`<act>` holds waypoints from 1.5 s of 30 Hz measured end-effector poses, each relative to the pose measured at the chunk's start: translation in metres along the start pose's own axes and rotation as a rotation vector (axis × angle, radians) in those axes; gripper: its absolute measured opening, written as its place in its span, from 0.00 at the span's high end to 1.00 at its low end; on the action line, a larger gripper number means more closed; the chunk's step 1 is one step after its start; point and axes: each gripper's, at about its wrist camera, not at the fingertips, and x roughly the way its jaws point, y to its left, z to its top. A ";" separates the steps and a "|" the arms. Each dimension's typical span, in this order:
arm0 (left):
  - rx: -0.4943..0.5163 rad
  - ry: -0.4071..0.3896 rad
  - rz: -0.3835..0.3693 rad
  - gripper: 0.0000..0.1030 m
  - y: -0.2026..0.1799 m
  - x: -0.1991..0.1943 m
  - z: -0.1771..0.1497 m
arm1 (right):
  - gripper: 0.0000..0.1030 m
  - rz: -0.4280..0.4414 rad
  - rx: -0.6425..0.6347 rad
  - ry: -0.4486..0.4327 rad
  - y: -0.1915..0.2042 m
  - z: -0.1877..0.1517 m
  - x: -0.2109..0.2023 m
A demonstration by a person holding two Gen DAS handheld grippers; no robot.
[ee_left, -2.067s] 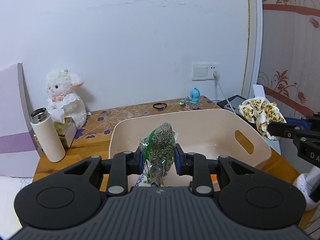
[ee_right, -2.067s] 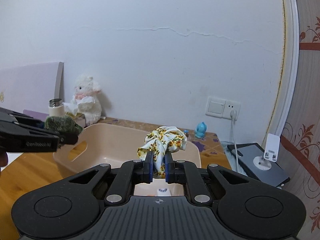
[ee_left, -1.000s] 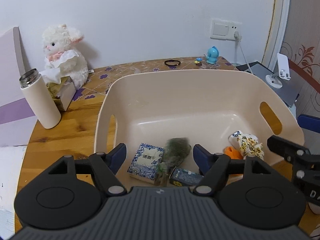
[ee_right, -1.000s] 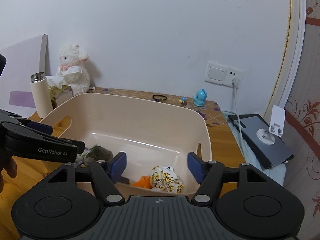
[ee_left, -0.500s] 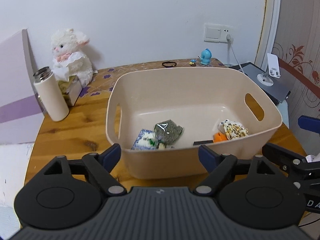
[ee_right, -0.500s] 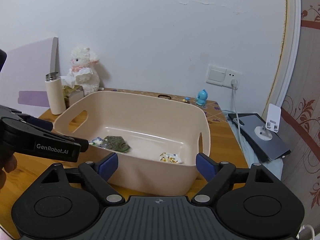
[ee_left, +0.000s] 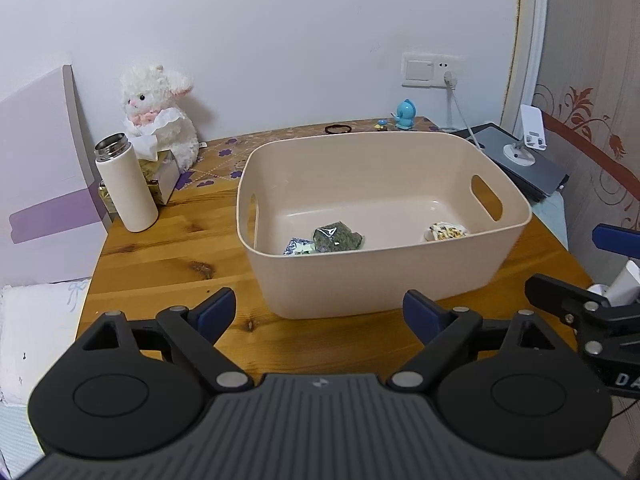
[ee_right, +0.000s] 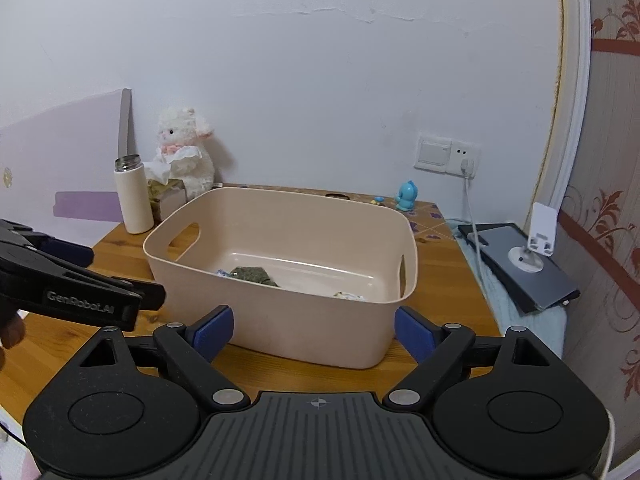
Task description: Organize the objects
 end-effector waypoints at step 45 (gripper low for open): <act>-0.006 -0.003 -0.073 0.08 0.000 -0.064 -0.041 | 0.11 -0.001 0.009 -0.019 0.001 -0.023 -0.033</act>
